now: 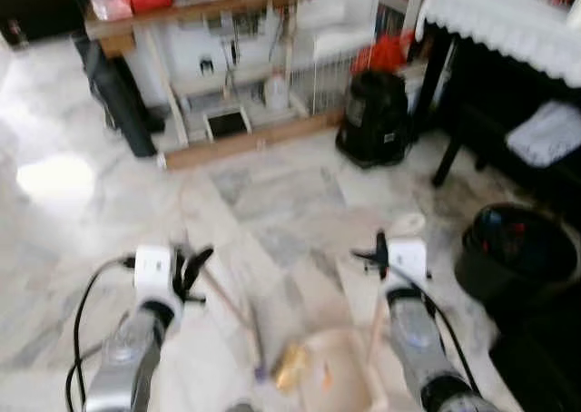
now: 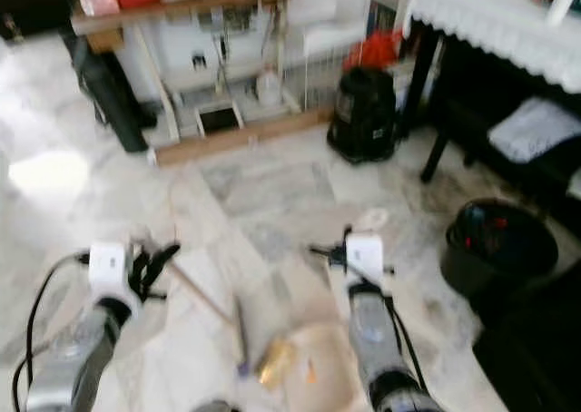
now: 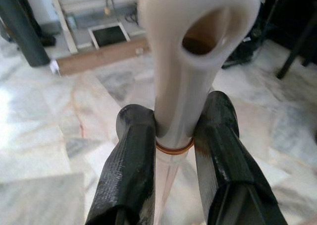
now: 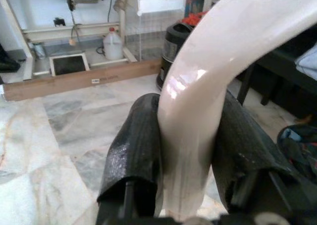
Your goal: Sweep floor
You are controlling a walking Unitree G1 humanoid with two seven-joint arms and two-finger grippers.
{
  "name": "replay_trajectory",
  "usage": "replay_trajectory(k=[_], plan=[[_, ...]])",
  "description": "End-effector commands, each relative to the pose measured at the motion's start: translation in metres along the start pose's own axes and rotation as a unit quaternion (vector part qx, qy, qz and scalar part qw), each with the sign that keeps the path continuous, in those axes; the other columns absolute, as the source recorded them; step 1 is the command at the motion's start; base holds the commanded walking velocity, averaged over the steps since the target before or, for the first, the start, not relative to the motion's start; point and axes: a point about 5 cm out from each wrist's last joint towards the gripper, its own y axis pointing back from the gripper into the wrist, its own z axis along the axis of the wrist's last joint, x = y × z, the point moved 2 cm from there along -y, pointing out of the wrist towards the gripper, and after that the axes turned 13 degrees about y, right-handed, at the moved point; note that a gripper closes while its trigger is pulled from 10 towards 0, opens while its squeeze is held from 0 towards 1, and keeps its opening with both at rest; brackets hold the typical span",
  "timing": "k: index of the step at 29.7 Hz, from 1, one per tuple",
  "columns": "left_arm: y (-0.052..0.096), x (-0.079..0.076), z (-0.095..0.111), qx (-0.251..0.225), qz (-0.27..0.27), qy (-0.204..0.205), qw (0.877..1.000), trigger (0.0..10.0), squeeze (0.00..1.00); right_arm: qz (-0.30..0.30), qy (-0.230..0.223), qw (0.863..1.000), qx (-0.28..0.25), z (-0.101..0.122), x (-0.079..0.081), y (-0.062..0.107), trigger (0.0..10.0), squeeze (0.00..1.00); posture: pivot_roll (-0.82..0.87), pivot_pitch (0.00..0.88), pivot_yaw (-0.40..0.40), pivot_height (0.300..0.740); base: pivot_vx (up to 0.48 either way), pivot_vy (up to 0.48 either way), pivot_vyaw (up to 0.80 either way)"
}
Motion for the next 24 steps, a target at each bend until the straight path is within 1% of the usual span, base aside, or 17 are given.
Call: replay_trajectory(k=[1,5,10,11,12,13,14,16,18,20,21,22,24], plan=[[-0.001,0.003,0.009,-0.021,0.006,-0.018,1.000,10.0,0.00,-0.010,0.010,1.000,-0.005,0.000,-0.008,-0.001,10.0,0.00,0.12,0.067,0.031,0.740,0.000,0.000,0.00],[0.001,0.010,0.009,-0.037,0.030,-0.039,0.998,10.0,0.00,-0.015,0.013,1.000,-0.004,-0.001,-0.010,-0.001,10.0,0.00,0.12,0.067,0.032,0.740,0.000,0.000,0.00],[0.003,0.014,0.009,-0.043,0.047,-0.053,0.997,10.0,0.00,-0.017,0.013,1.000,-0.003,-0.001,-0.011,-0.001,10.0,0.00,0.11,0.067,0.031,0.740,0.000,0.000,0.00],[0.004,0.015,0.007,-0.038,0.047,-0.079,0.995,10.0,0.00,-0.018,0.014,1.000,-0.004,-0.001,-0.011,-0.001,10.0,0.00,0.12,0.069,0.030,0.740,0.000,0.000,0.00],[0.004,0.015,0.006,-0.034,0.045,-0.092,0.994,10.0,0.00,-0.018,0.014,1.000,-0.004,-0.001,-0.011,-0.001,10.0,0.00,0.12,0.069,0.030,0.740,0.000,0.000,0.00],[0.004,0.015,0.006,-0.034,0.045,-0.092,0.994,10.0,0.00,-0.018,0.014,1.000,-0.004,-0.001,-0.011,-0.001,10.0,0.00,0.12,0.069,0.030,0.740,0.000,0.000,0.00],[0.005,0.015,0.006,-0.026,0.041,-0.131,0.990,10.0,0.00,-0.019,0.015,1.000,-0.003,-0.001,-0.012,-0.001,10.0,0.00,0.12,0.072,0.028,0.740,0.000,0.000,0.00],[0.005,0.015,0.005,-0.016,0.036,-0.164,0.986,10.0,0.00,-0.019,0.015,1.000,-0.003,-0.002,-0.012,-0.001,10.0,0.00,0.12,0.072,0.028,0.740,0.000,0.000,0.00],[0.005,0.016,0.003,0.005,0.026,-0.223,0.974,10.0,0.00,-0.018,0.016,1.000,-0.002,-0.002,-0.011,-0.001,10.0,0.00,0.12,0.070,0.029,0.740,0.000,0.000,0.00],[0.006,0.016,0.000,0.020,0.013,-0.257,0.966,10.0,0.00,-0.017,0.017,1.000,-0.002,-0.002,-0.010,-0.001,10.0,0.00,0.13,0.069,0.030,0.740,0.000,0.000,0.00],[0.007,0.015,-0.002,0.027,0.004,-0.265,0.964,10.0,0.00,-0.016,0.016,1.000,-0.002,-0.001,-0.009,-0.001,10.0,0.00,0.13,0.069,0.030,0.740,0.000,0.000,0.00],[0.007,0.015,-0.002,0.027,0.004,-0.265,0.964,10.0,0.00,-0.016,0.016,1.000,-0.002,-0.001,-0.009,-0.001,10.0,0.00,0.13,0.069,0.030,0.740,0.000,0.000,0.00],[0.008,0.012,-0.012,0.051,-0.018,-0.264,0.963,10.0,0.00,-0.013,0.013,1.000,-0.001,0.000,-0.007,-0.001,10.0,0.00,0.13,0.068,0.031,0.740,0.000,0.000,0.00]])
